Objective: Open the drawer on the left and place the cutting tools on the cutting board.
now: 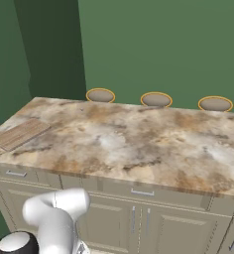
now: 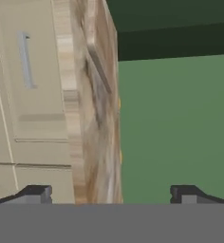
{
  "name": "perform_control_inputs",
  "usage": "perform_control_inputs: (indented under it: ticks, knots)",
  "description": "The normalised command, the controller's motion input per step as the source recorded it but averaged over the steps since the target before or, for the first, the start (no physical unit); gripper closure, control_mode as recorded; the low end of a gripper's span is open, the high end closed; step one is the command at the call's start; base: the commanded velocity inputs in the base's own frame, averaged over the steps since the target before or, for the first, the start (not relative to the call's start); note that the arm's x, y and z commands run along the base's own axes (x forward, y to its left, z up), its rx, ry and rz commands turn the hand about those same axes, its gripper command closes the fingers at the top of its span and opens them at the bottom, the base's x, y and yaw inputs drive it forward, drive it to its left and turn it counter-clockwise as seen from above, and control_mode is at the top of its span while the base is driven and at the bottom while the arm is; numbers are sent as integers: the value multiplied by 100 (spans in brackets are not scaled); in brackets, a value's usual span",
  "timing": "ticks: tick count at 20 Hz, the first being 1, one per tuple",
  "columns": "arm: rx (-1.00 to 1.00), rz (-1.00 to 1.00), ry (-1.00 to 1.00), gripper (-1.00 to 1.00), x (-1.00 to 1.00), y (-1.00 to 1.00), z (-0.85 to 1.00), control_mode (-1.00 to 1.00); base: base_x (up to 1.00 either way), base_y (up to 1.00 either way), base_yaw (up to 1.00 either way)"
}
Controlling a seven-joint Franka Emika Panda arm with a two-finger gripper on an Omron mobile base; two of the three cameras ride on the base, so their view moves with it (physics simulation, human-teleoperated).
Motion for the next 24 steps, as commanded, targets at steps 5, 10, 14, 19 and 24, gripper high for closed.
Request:
perform_control_inputs:
  ticks: [5,10,14,19,24]
  knots:
    - [-2,0,-10,-100,19,33,-27,-100,0,0,0]
    - [-4,0,-11,-100,20,35,-30,-100,0,0,0]
    - [-1,0,-13,-100,22,14,-32,-100,0,0,0]
    - [0,0,-9,-100,39,11,-38,-100,0,0,0]
    - [0,0,-4,-100,46,18,-26,-100,0,0,0]
